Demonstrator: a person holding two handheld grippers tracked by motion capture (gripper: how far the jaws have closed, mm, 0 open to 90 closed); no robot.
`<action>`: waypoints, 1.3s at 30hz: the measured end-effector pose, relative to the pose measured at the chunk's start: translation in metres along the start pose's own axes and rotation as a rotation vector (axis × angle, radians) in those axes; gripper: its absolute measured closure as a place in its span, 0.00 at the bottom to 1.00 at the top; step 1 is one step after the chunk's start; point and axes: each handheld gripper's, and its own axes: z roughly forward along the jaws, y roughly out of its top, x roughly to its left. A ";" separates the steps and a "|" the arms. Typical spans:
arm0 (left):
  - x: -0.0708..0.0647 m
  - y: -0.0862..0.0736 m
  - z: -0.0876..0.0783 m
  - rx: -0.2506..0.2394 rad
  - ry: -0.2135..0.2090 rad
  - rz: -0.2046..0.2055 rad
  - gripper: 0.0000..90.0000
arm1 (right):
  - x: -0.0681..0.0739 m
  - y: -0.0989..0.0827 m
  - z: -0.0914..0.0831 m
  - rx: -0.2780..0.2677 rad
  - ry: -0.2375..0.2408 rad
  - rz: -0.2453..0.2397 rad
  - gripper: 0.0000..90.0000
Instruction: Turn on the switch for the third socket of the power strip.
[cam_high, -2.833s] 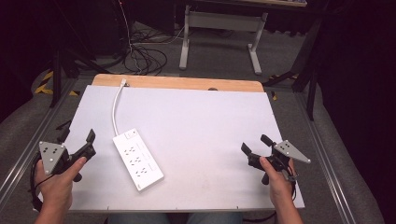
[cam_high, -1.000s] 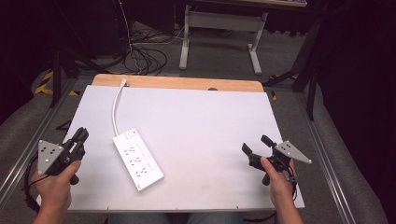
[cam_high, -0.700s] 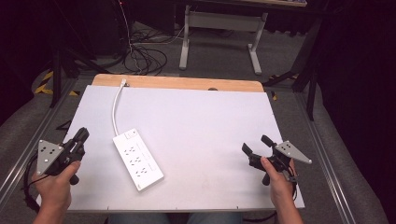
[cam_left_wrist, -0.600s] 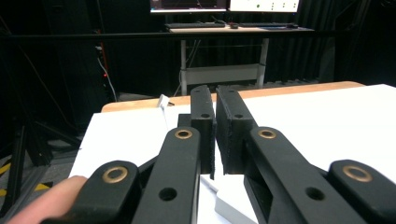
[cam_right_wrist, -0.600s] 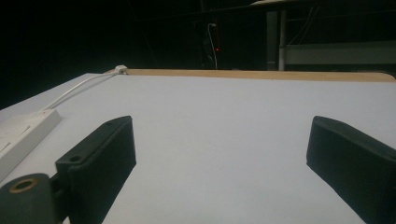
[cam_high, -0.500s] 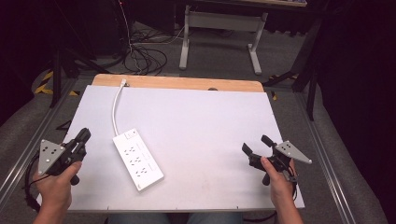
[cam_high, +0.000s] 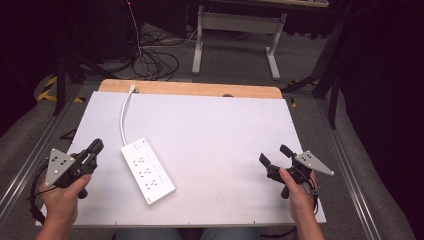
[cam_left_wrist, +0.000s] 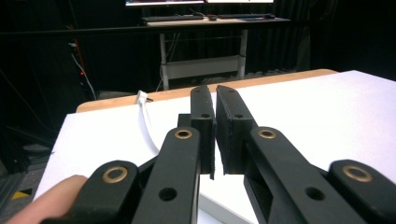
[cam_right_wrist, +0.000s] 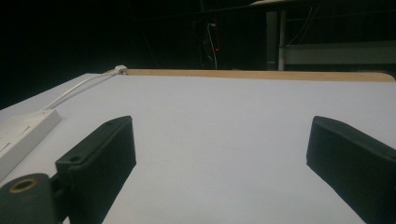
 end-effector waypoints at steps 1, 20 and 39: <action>0.000 0.000 0.000 0.002 -0.005 0.000 0.95 | 0.000 0.000 0.000 -0.001 0.000 0.000 0.09; -0.006 0.000 0.005 0.019 -0.082 0.037 0.95 | -0.001 0.000 -0.002 -0.004 -0.003 0.002 0.10; -0.014 -0.001 0.011 0.044 -0.165 0.079 0.95 | -0.002 -0.001 -0.004 -0.001 -0.003 0.006 0.10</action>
